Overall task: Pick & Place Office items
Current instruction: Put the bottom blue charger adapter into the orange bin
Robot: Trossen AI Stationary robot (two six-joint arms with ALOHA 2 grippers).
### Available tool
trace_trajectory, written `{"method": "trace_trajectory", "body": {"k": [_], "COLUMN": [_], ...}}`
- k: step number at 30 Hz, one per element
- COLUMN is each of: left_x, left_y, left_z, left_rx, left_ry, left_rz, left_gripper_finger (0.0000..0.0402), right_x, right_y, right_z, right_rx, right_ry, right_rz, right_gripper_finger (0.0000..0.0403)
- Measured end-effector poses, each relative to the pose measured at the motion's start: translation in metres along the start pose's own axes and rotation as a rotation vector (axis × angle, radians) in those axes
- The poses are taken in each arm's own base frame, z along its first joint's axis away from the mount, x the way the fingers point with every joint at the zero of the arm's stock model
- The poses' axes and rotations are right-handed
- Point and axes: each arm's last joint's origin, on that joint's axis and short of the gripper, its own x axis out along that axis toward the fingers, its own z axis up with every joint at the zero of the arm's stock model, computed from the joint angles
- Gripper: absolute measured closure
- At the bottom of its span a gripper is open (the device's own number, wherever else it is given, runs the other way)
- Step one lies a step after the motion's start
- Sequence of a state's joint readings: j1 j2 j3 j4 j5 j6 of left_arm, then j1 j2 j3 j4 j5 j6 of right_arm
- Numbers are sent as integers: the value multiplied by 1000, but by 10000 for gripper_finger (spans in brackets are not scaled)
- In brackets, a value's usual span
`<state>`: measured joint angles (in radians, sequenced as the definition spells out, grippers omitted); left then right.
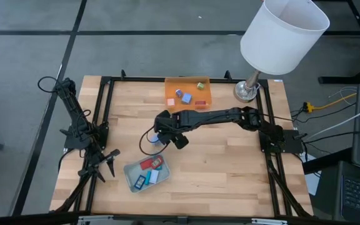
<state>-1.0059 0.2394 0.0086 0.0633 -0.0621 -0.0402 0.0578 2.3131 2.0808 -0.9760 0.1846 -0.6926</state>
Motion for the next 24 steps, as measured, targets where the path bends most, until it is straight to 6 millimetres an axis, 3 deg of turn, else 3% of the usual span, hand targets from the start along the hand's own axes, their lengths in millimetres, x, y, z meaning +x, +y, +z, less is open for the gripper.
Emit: {"method": "trace_trajectory", "body": {"k": [18, 24], "left_x": [0, 0], "left_y": [0, 0], "left_z": [2, 2], "left_rx": [76, 41], "left_ry": [-17, -16], "left_rz": [5, 5], "left_gripper_finger": [210, 206], "right_x": [9, -16], "right_y": [10, -10], "right_z": [30, 36], "right_rx": [-89, -35], "right_ry": [-132, -181], "right_rz": [-110, -196], "right_gripper_finger": [206, 206]}}
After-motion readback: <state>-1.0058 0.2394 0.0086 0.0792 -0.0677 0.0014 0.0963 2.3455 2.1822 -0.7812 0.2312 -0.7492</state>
